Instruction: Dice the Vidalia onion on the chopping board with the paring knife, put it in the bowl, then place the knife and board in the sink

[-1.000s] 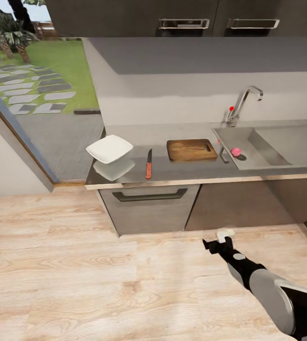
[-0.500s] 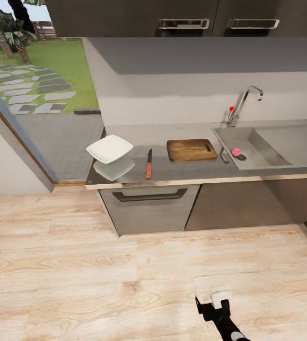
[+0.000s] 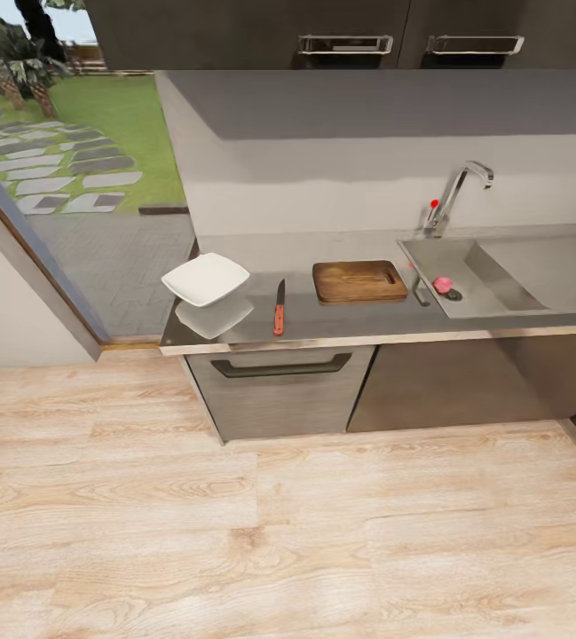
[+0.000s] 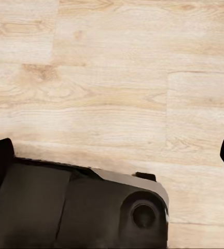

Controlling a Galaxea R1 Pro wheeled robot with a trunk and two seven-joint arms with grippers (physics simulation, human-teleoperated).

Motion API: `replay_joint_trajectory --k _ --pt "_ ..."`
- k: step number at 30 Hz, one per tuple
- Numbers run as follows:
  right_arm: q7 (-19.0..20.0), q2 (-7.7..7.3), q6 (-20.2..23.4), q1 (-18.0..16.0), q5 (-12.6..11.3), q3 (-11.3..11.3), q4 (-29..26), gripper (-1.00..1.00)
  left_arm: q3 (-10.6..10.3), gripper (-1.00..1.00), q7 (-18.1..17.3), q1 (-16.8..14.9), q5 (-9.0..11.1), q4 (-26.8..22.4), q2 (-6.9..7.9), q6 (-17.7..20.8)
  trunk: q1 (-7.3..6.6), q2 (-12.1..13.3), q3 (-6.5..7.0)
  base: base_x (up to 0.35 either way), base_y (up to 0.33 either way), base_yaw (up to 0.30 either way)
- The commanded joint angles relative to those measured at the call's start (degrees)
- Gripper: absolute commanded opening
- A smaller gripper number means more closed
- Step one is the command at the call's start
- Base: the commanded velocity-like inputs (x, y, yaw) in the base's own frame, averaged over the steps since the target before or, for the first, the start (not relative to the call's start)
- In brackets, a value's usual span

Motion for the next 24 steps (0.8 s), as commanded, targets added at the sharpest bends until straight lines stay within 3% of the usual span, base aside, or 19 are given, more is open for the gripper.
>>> replay_joint_trajectory --k 1,5,11,18,19,24 --pt "-0.13 0.51 -2.07 1.94 0.5 -0.58 0.03 1.0 -0.01 1.0 0.16 0.04 0.02 -0.1 -0.02 -0.06 0.04 -0.09 -0.07 0.0 0.0 0.0" --pt "-0.21 1.28 -6.96 6.36 0.5 -0.58 0.06 1.0 -0.01 1.0 0.17 0.04 0.04 -0.1 -0.02 -0.06 0.04 -0.09 -0.07 0.0 0.0 0.0" --pt "-0.73 2.55 -7.2 14.68 0.5 -0.6 0.02 1.0 -0.01 1.0 0.15 0.04 0.03 -0.08 -0.02 -0.06 0.04 -0.09 -0.07 0.0 0.0 0.0" --pt "-10.28 1.54 -7.2 16.54 0.36 -1.3 -2.51 1.0 -0.01 1.0 0.47 -0.15 0.08 -0.1 -0.09 0.03 0.04 -0.09 -0.07 0.0 0.0 0.0" --pt "-11.71 1.18 -7.2 16.66 0.3 -1.37 -6.71 1.0 -0.01 1.0 0.65 -1.15 0.09 -0.1 -0.1 0.41 0.04 -0.09 -0.07 0.0 0.0 0.0" --pt "-12.1 1.37 3.97 16.71 0.24 -1.37 -19.78 1.0 -0.01 1.0 0.75 -4.56 -0.07 -0.42 -0.1 4.61 0.04 -0.09 -0.07 0.0 0.0 0.0"
